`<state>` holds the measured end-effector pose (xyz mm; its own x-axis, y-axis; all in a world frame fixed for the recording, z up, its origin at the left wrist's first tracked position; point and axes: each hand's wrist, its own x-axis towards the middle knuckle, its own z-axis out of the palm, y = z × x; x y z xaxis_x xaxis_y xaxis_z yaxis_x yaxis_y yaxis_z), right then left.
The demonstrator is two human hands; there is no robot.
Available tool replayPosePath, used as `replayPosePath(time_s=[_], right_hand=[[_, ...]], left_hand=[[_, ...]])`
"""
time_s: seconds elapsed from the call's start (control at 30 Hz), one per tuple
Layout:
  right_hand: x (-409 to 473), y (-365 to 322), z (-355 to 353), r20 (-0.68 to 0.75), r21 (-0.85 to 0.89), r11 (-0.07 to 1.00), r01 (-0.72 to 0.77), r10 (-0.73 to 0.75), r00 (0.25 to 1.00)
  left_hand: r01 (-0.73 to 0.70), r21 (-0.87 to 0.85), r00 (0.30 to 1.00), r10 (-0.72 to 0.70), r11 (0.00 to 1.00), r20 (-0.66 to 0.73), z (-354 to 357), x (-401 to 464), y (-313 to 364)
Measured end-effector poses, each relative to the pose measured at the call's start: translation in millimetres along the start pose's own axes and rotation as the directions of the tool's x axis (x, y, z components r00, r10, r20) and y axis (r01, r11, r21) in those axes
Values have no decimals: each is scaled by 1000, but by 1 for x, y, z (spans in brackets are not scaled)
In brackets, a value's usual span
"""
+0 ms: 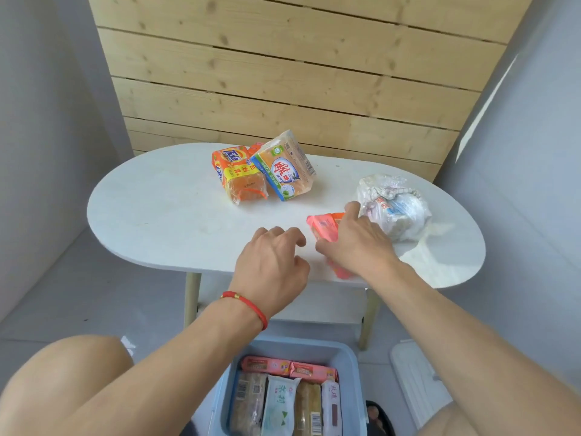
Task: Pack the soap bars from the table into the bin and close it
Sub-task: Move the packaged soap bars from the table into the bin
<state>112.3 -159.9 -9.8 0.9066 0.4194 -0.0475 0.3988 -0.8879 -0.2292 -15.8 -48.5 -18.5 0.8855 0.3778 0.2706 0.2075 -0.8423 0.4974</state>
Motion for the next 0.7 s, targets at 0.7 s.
replayPosePath(time_s=[0.7], right_hand=[[-119,63,224,530,-132,980,-150,197,825]], left_hand=[[-263,416,477,-257,871,840,79,-112,-112]])
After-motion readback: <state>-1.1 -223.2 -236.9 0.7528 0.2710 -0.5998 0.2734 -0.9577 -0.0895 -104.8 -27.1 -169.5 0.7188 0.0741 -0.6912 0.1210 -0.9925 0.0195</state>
